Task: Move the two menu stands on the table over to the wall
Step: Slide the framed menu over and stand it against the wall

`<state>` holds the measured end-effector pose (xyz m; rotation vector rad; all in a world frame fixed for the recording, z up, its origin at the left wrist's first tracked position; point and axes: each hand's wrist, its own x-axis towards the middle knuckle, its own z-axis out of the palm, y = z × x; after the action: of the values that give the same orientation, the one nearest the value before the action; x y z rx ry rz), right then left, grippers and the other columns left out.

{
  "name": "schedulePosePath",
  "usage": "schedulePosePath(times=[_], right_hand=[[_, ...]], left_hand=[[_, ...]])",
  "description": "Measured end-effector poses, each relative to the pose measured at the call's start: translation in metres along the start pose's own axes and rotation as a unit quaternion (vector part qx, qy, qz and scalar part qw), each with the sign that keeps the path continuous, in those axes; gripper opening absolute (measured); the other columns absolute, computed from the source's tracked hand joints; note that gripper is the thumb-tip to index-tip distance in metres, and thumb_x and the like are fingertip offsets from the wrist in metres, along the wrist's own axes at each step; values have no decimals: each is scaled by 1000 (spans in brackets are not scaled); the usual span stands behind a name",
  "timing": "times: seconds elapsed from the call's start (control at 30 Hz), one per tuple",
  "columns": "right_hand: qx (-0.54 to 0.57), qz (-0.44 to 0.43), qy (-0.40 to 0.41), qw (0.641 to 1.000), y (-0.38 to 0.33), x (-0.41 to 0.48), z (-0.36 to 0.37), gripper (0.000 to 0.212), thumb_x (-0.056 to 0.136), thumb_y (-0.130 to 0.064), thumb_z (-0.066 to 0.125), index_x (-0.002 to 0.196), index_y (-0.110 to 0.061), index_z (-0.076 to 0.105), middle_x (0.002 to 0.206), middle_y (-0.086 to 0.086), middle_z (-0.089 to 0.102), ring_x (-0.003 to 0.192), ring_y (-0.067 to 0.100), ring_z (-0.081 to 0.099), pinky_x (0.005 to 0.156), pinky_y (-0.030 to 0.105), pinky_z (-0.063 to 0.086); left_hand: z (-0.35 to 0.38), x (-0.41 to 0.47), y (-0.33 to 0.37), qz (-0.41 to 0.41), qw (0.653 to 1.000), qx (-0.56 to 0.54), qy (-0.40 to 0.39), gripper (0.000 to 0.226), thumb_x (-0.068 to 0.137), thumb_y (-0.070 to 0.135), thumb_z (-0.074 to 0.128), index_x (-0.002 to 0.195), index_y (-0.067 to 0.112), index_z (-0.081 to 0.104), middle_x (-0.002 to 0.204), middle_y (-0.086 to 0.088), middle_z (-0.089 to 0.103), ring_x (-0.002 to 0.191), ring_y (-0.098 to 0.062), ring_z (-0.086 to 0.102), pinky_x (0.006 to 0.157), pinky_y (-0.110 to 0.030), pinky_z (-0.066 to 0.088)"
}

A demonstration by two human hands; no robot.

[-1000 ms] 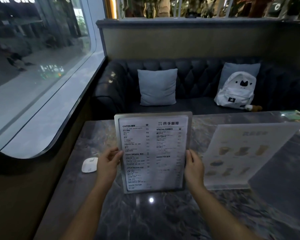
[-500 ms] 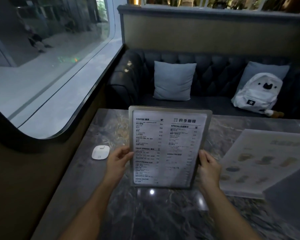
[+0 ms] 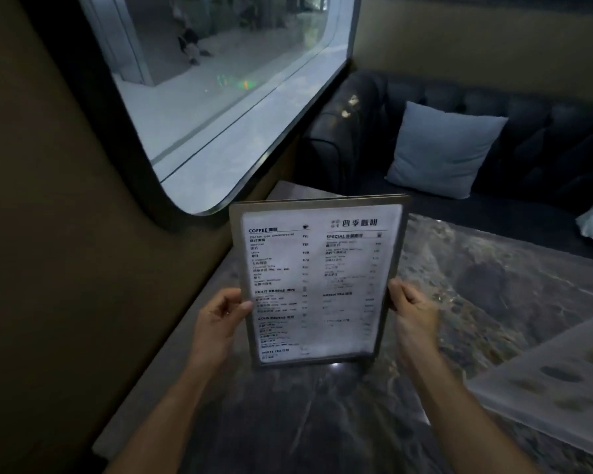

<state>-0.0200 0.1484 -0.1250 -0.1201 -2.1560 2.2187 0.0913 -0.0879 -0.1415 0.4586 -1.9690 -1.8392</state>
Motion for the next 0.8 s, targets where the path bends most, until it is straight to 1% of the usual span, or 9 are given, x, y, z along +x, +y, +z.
schedulePosePath(times=[0.1, 0.2, 0.27, 0.33, 0.4, 0.53, 0.63, 0.7, 0.8], right_hand=[[11, 27, -67, 997, 1, -8, 23, 18, 88, -10, 54, 91, 2, 67, 75, 6, 65, 60, 5, 60, 57, 14, 52], [-3, 36, -131, 991, 2, -15, 42, 25, 89, -12, 54, 71, -18, 71, 67, -6, 69, 59, 1, 63, 53, 13, 51], [-14, 30, -170, 985, 3, -17, 53, 32, 89, -12, 54, 66, -25, 72, 63, -13, 71, 60, 0, 64, 52, 11, 50], [-20, 21, -181, 983, 3, -19, 64, 26, 88, -11, 56, 75, -27, 72, 62, -18, 71, 62, -2, 65, 54, 10, 50], [-17, 17, -197, 980, 4, -20, 72, 18, 87, -10, 57, 82, -20, 72, 61, -21, 69, 59, -5, 63, 53, 9, 49], [-34, 15, -259, 965, 2, -25, 83, 25, 88, -13, 56, 73, -28, 69, 59, -20, 69, 53, -5, 57, 53, 9, 47], [-24, 32, -294, 955, 3, -29, 87, 15, 87, -16, 57, 86, -13, 71, 77, 0, 72, 71, 10, 60, 70, 25, 53], [-26, 57, -322, 945, 4, -33, 90, 19, 87, -17, 57, 100, -8, 67, 94, 11, 70, 85, 19, 62, 85, 34, 52], [-38, 60, -366, 928, 3, -40, 93, 23, 88, -17, 56, 109, -10, 64, 97, -1, 69, 92, 15, 64, 91, 32, 52]], left_hand=[[-28, -21, -3, -15, 999, 18, 44, 22, 82, -1, 60, 72, 18, 58, 74, 1, 58, 70, -3, 56, 67, -21, 49], [-50, -41, -6, -21, 994, 32, 102, 38, 80, -3, 61, 66, 32, 63, 67, 16, 65, 66, 7, 55, 61, -8, 46], [-60, -55, -8, -20, 990, 29, 138, 46, 80, -4, 61, 65, 40, 63, 66, 25, 65, 64, 11, 55, 60, -5, 44], [-65, -71, -8, -14, 985, 33, 166, 47, 79, -5, 61, 67, 40, 63, 67, 27, 65, 66, 12, 56, 62, -4, 44], [-66, -87, -7, -12, 980, 37, 194, 48, 79, -8, 60, 67, 38, 63, 68, 27, 66, 66, 12, 57, 61, -3, 44], [-61, -116, -5, -39, 967, 21, 250, 36, 79, -7, 60, 71, 28, 61, 65, 25, 67, 61, 11, 56, 57, -5, 45], [-57, -136, 1, -65, 957, -2, 283, 28, 80, -5, 59, 74, 22, 60, 64, 18, 68, 63, 5, 59, 62, -11, 50], [-54, -152, 5, -80, 948, -13, 307, 27, 79, -5, 60, 73, 22, 61, 65, 10, 66, 66, -1, 59, 68, -20, 51], [-51, -176, 11, -107, 941, -17, 321, 25, 78, -3, 62, 70, 21, 61, 74, 1, 63, 75, -13, 59, 76, -31, 50]])
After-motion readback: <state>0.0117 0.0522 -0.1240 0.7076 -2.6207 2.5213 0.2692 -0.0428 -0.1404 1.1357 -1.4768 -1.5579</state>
